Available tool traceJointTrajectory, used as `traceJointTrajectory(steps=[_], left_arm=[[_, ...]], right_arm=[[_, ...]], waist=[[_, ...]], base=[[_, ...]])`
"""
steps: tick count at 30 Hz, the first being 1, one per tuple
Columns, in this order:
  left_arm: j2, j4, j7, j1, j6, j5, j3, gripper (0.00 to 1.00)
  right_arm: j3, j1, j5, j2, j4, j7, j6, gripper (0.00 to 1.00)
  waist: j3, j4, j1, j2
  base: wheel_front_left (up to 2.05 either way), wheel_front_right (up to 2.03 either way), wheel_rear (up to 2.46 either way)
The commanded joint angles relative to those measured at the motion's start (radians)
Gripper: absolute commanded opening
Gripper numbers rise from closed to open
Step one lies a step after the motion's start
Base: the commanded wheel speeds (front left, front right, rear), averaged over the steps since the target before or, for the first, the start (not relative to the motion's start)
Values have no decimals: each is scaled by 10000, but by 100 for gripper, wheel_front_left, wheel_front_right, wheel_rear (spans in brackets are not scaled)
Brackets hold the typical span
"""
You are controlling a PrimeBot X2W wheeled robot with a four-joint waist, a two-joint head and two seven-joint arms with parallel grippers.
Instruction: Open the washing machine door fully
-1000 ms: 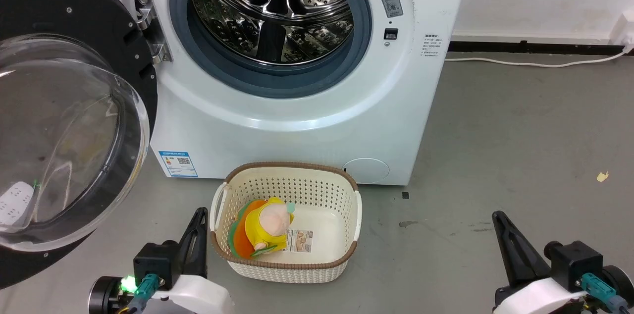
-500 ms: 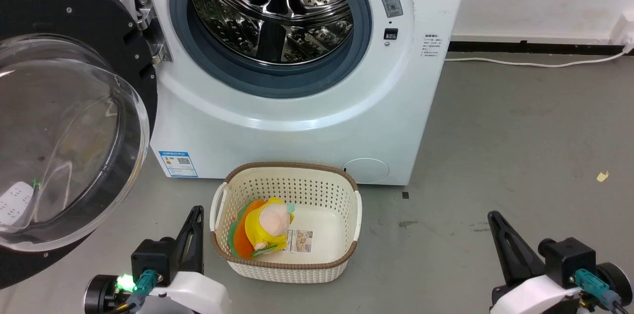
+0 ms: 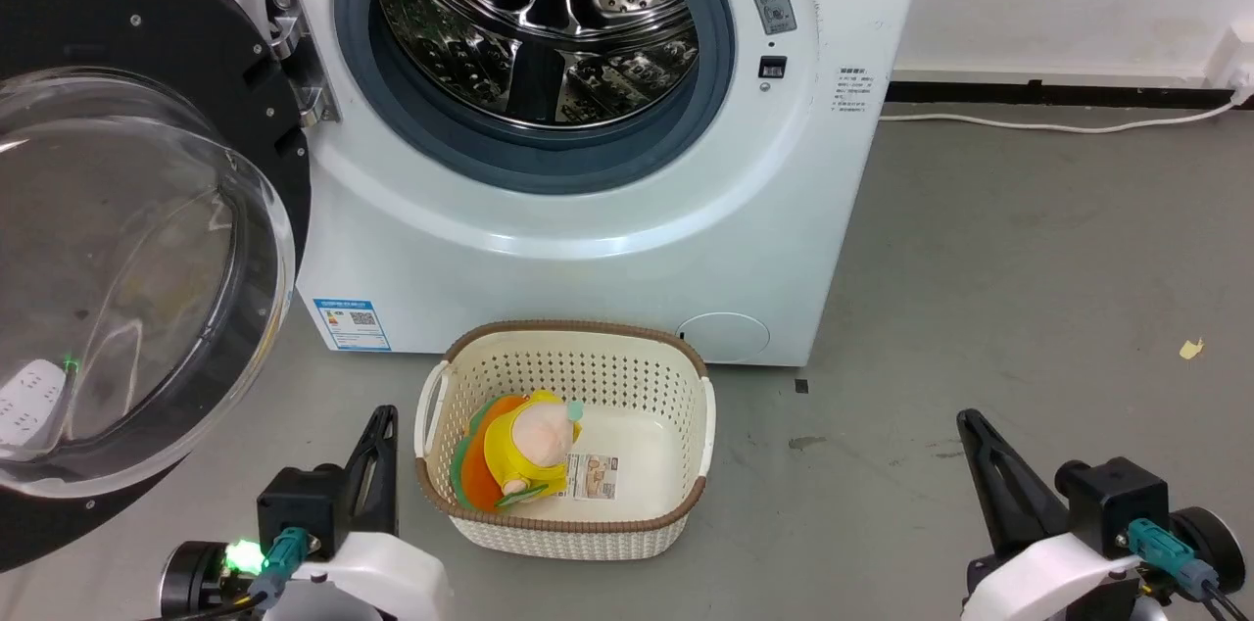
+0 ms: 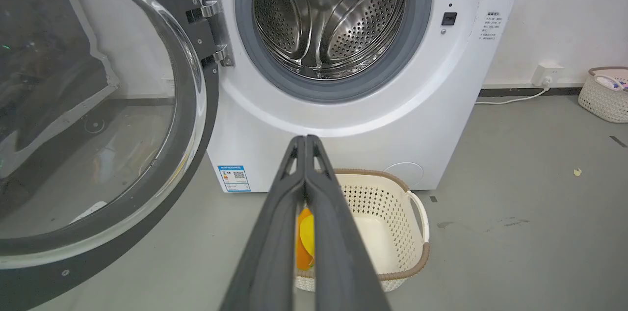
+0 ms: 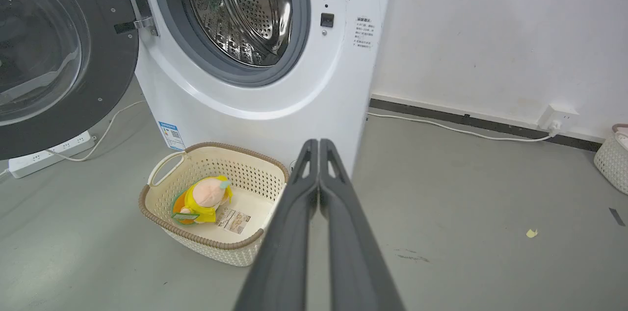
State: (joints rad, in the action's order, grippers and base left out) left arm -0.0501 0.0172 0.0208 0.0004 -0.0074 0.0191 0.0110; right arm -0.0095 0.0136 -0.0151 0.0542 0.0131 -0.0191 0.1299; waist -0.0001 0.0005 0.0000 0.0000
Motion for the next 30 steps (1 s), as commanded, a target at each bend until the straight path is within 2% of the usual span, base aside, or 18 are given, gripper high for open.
traceJointTrajectory(steps=[1, 30], left_arm=[[-2, -81, -56, -4, 48, -111, -61, 0], [-1, -172, -208, -4, 74, -191, -110, 0]], right_arm=[[38, -99, 98, -37, -81, 39, 7, 0], [95, -136, 151, -40, -131, 191, 8, 0]], waist=[[0, 0, 0, 0], [1, -5, 0, 0]], base=[[0, 0, 0], [0, 0, 0]])
